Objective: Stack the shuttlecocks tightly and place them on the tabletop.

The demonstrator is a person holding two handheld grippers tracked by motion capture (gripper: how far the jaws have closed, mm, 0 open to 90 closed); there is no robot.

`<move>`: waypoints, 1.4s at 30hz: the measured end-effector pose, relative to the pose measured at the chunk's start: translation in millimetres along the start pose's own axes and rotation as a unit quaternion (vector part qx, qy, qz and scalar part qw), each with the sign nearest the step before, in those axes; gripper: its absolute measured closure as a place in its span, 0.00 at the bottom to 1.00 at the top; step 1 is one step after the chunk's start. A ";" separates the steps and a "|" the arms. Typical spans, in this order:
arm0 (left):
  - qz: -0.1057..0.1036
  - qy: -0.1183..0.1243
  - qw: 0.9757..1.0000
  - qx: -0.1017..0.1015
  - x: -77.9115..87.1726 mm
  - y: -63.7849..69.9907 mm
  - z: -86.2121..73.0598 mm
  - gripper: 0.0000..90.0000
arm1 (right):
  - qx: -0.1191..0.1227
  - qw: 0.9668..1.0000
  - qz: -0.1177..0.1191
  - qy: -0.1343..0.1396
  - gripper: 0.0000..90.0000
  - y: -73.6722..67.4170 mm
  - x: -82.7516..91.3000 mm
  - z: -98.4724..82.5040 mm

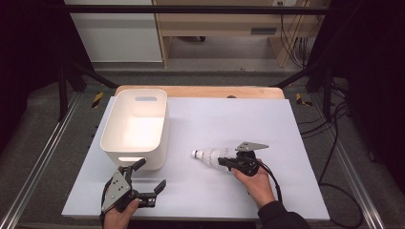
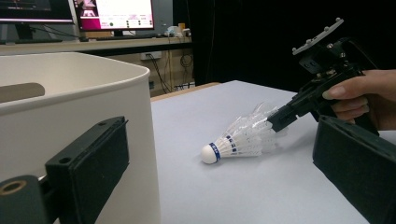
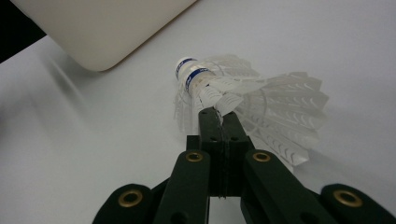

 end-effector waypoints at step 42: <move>0.000 0.000 1.000 0.000 0.1 0.1 0.0 0.04 | -0.001 1.000 -0.008 -0.007 0.93 0.1 -2.8 -9.3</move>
Point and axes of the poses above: each handheld gripper's, and its own axes: x roughly backward along the jaws, z roughly out of its top, y roughly to its right, the point moved 6 cm from there along -x, roughly forward along the jaws, and after that the axes turned 12 degrees about -y, right-handed, at the moved point
